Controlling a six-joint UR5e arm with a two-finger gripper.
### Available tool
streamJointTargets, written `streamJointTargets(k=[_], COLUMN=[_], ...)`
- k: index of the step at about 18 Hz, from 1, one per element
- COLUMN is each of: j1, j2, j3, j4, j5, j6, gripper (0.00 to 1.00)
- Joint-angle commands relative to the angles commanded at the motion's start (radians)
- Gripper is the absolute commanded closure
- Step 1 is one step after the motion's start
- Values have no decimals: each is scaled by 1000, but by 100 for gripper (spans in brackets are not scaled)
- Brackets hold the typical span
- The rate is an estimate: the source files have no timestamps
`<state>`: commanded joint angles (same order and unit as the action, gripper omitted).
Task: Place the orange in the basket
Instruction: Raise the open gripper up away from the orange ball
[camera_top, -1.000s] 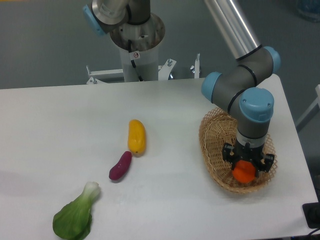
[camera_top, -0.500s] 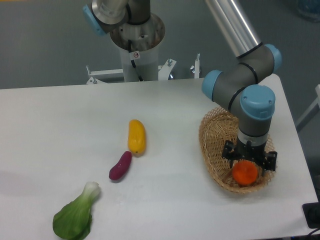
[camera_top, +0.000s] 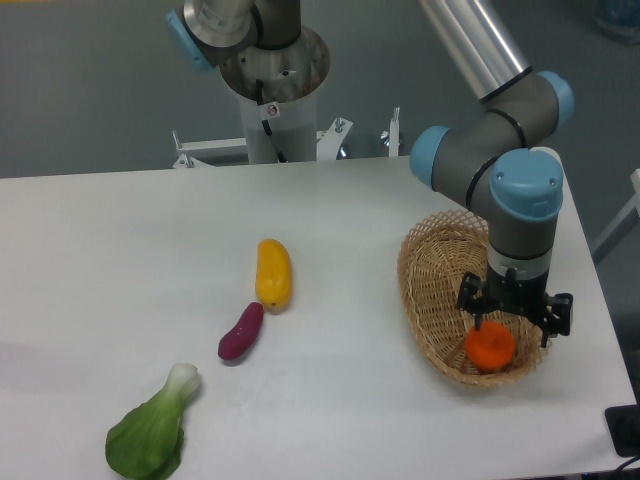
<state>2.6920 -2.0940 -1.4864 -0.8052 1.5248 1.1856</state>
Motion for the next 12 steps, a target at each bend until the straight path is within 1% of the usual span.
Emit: streamJointTargets(k=[2, 4, 7, 12], j1=[14, 31, 46, 45], j2=[14, 29, 40, 40], j3=[12, 9, 3, 2], j4=[-63, -95, -103, -104], j5=[1, 5, 5, 6], j6=[84, 173, 209, 212], gripper=[0, 0, 0, 0])
